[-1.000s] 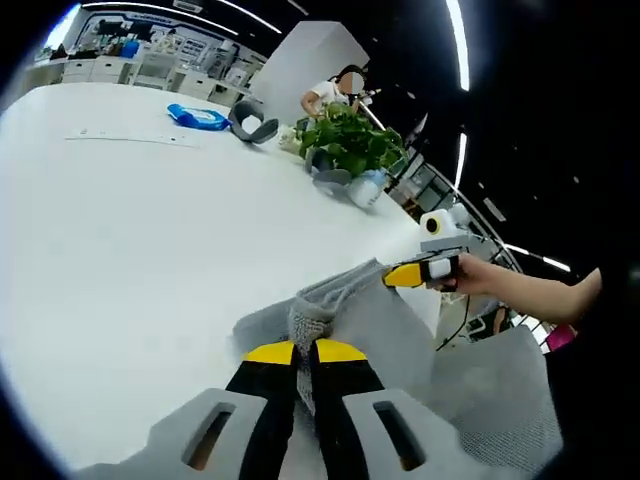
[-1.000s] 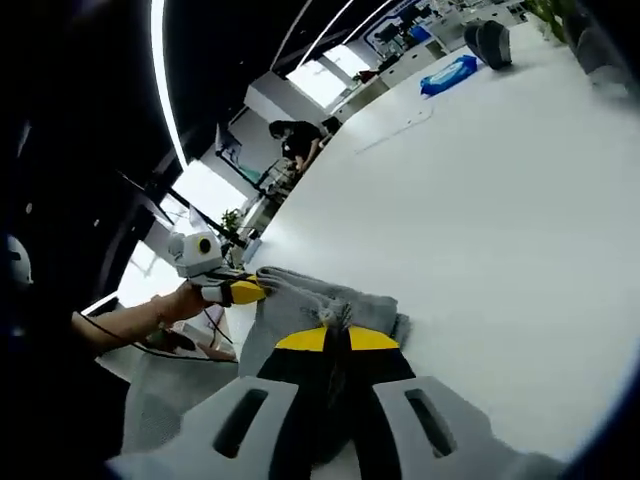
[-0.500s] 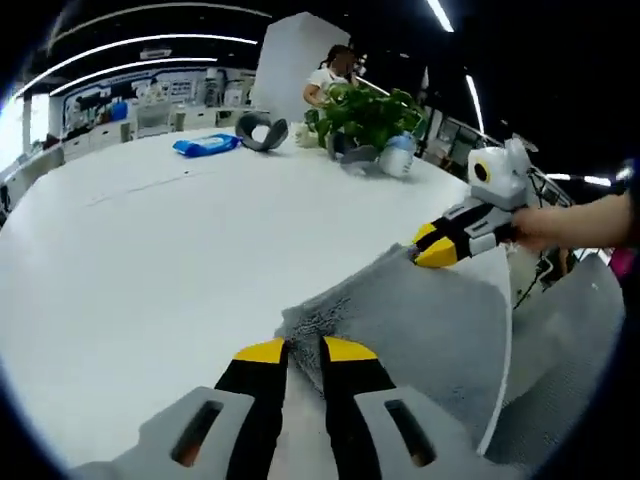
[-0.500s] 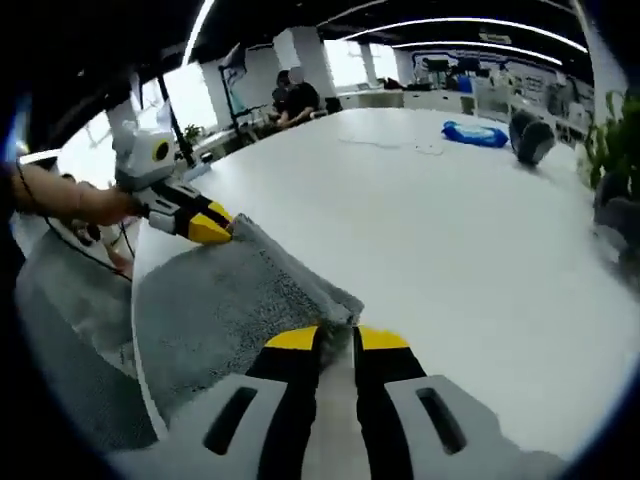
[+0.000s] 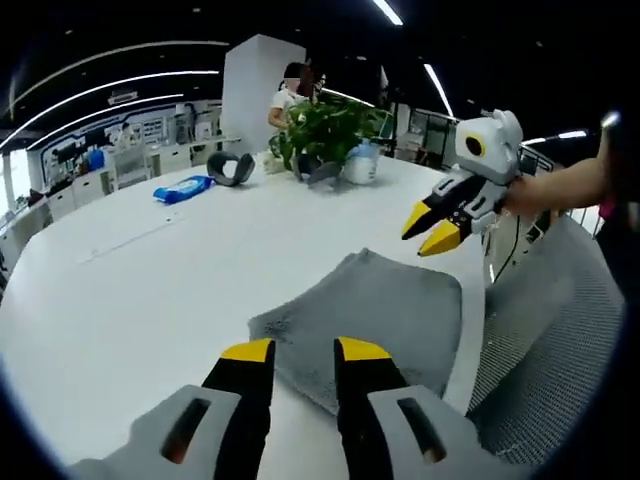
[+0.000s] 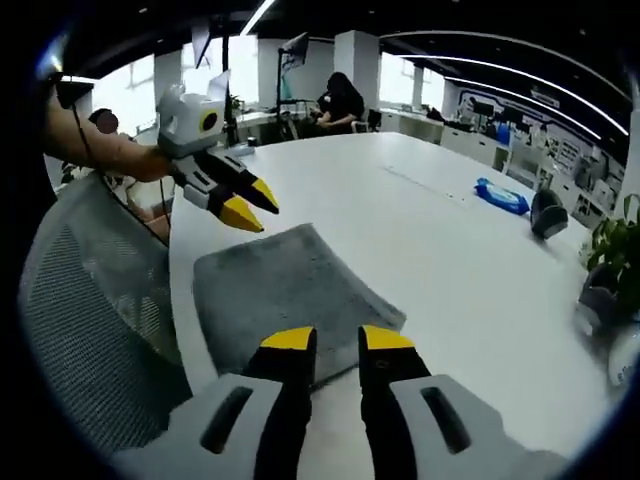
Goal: Fold the towel on the table until its edges align and the towel forms a compact rectangular stack.
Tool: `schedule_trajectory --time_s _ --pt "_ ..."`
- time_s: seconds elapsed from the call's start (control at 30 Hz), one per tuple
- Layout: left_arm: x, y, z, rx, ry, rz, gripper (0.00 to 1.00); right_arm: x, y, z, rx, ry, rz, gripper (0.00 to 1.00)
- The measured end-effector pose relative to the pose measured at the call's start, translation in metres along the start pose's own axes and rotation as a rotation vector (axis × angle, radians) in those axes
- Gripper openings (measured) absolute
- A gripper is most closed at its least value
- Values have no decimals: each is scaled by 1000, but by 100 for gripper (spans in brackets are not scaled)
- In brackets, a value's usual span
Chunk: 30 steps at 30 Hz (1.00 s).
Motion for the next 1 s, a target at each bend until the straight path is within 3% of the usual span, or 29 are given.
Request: schedule_trajectory --time_s 0.1,0.17,0.23,0.33,0.43,0.5,0.57,0.67,0.73,0.8,0.83,0.87,0.9,0.93,0.97,1.0 --pt "-10 -6 -7 49 -12 -37 30 16 -3 -7 22 4 34 17" --pt "-14 -13 -14 108 -40 -55 28 23 -9 -15 92 51 60 18" --pt "-14 -18 -19 132 -62 -49 29 22 -16 -26 183 93 75 23" --pt "-9 -21 -25 123 -101 -24 30 16 -23 -37 239 180 66 26" --pt "-10 -21 -28 121 -89 -28 31 16 -26 -38 212 92 85 25" --pt "-9 -16 -24 110 -80 -25 31 13 -21 -34 208 95 87 25" --pt "-8 -9 -20 103 -71 -28 31 14 -12 -26 154 57 73 25" --pt "-11 6 -8 74 -100 -19 26 14 3 -6 17 25 42 15" --pt "-20 12 0 57 -110 -50 26 13 6 2 5 27 24 13" --pt "-29 11 2 75 -105 -77 28 13 -4 3 34 42 22 17" --pt "-33 8 0 95 -109 -84 30 14 -12 -2 88 46 40 19" --pt "-35 4 -5 137 -147 -87 32 14 -15 -4 101 47 42 21" --pt "-35 1 -10 166 -171 -84 34 17 -23 -10 140 75 74 24" --pt "-35 -4 -19 232 -208 -84 34 18 -27 -17 199 99 72 26" --pt "-35 -7 -24 254 -221 -89 35 18 -32 -24 242 145 70 30" --pt "-38 -12 -26 224 -219 -97 34 20 -37 -30 244 204 92 31"
Point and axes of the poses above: the point that each gripper's makers call its tool centre point, and the gripper's own axes: y roughly backward along the fingers, x roughly to its left, z roughly out of its top, the point moved 9 cm from there along y, roughly backward along the fingers, and after that the axes turned 1 degree about x, right-handed, at the moved point
